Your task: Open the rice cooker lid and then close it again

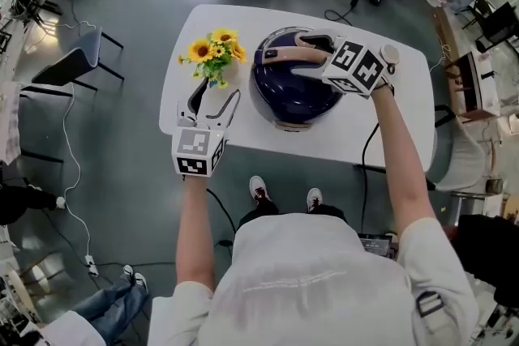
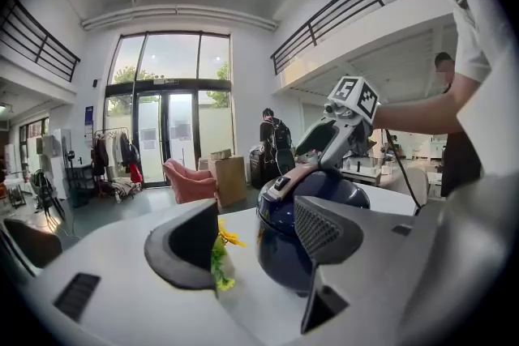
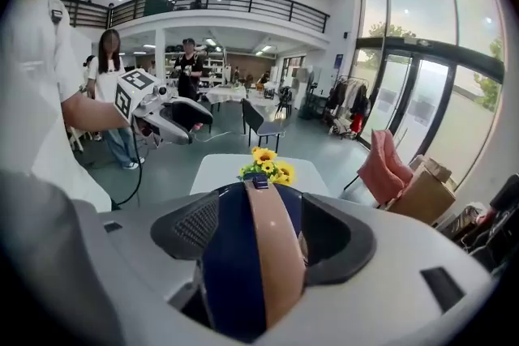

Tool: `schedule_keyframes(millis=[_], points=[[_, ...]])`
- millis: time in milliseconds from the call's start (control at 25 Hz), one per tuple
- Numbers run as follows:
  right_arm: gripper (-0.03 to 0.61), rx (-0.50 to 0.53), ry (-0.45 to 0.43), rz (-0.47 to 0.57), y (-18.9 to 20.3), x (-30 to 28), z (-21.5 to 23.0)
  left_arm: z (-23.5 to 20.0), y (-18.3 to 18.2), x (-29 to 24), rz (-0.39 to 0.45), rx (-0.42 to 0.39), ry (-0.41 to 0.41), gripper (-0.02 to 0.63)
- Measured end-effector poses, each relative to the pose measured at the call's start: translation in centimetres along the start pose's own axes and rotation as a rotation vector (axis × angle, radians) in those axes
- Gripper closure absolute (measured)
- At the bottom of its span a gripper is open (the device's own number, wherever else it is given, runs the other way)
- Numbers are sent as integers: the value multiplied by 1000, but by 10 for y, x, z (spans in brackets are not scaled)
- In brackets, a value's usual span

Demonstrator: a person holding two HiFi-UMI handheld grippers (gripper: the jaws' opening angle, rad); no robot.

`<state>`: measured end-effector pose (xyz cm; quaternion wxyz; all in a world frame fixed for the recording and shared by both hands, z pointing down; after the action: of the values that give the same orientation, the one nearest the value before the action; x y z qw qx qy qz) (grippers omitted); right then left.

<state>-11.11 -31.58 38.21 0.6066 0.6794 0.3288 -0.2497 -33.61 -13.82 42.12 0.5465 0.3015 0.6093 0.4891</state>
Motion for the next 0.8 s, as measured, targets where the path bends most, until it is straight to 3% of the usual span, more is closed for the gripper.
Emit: schedule_keyframes(millis=[400,800], points=[[282,147,-154,-271,-4,-57,19,-6,24,-8,-29,54,31,304],[383,179,-226,-301,-3,-69,21,-3,30,-16,-51,78,34,307]])
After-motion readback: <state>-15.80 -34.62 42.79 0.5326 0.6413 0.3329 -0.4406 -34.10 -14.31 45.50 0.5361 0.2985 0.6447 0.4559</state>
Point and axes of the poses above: the fingertips, and each gripper's own axes: x backward along the fingers, z to its right, y out of its underside, the point moved 10 cm from there along x, backward along the fingers, and after that the axes turned 5 degrees about -z, right-handed, at the moved point
